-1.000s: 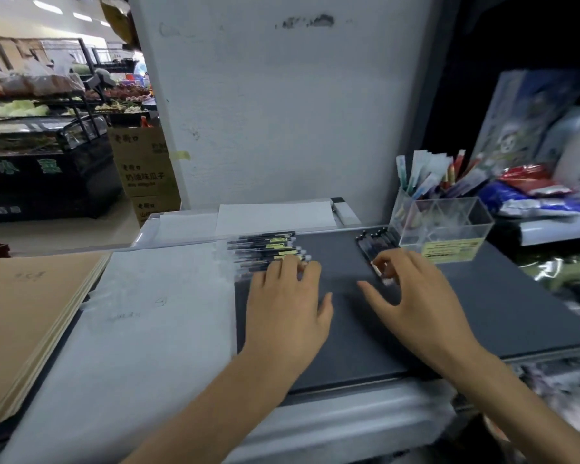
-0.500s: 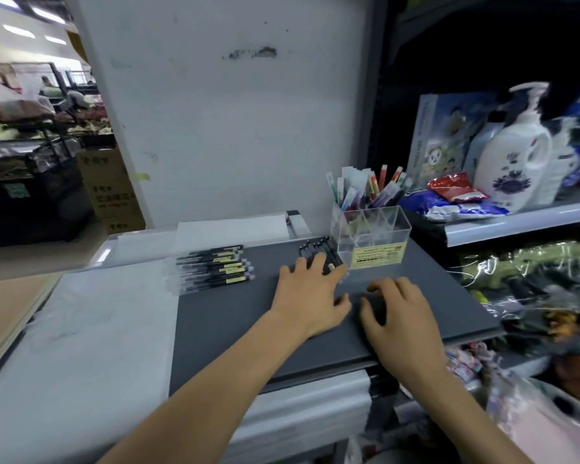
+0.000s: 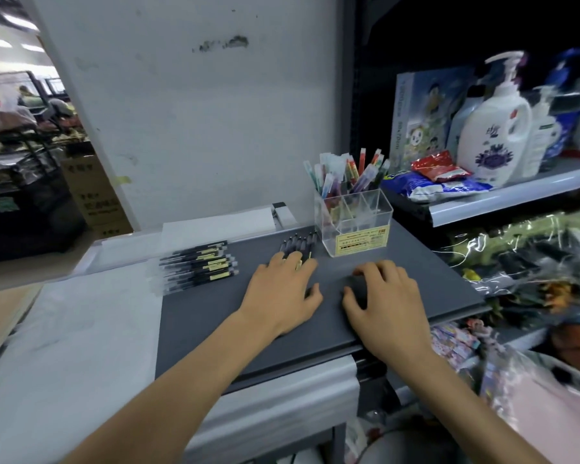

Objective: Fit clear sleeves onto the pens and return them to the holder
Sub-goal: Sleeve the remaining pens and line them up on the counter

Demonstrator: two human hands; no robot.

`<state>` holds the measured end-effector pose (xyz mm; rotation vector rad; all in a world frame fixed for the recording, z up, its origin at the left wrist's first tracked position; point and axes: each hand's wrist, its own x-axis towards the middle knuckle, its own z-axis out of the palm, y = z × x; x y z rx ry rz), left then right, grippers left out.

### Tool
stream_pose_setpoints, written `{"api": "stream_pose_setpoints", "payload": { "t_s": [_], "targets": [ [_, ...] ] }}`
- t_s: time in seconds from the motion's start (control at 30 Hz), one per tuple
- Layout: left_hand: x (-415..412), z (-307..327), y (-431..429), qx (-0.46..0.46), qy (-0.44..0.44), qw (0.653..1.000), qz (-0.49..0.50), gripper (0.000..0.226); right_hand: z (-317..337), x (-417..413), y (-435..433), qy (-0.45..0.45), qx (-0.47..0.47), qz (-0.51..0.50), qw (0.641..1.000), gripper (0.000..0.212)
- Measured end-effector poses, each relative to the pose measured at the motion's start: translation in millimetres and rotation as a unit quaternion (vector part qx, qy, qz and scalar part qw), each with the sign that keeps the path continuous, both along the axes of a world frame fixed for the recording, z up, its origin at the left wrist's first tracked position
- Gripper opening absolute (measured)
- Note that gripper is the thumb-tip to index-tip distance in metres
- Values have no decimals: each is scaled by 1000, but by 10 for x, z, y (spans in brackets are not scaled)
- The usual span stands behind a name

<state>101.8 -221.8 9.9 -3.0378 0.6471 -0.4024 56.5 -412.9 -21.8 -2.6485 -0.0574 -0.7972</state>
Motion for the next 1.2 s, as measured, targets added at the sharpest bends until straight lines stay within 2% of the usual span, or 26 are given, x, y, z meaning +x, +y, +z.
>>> {"api": "stream_pose_setpoints", "payload": {
  "t_s": [0.1,0.2,0.27,0.37,0.57,0.63,0.73,0.77,0.93,1.03,1.2],
  "targets": [
    [-34,13,93,-20,-15,1000,15,52,5,4,17,4,1,-2,1000,30],
    [24,108,-33,-64,-20,990,121,71,12,-3,23,4,-1,-7,1000,31],
    [128,195,-158,-56,19,978,202,88,11,-7,26,3,-1,-10,1000,30],
    [299,296,-257,-43,88,954,283,97,6,-1,30,3,-3,-16,1000,29],
    [536,483,-286,-124,211,912,329,102,10,8,41,7,-2,-24,1000,30],
    [565,562,-286,-124,250,895,347,92,17,2,48,12,-3,-22,1000,31],
    [615,594,-339,-90,296,892,331,55,32,0,51,17,-6,-20,1000,32],
    [630,594,-354,-81,301,892,328,52,35,4,51,22,-7,-20,1000,33],
    [798,431,-370,-59,296,897,322,74,4,20,38,12,-19,-19,1000,32],
    [757,344,-352,-105,272,892,346,80,-15,26,30,5,-26,-20,999,28],
    [609,358,-128,-192,205,919,276,60,-29,35,23,-3,-27,-20,999,25]
  ]
}}
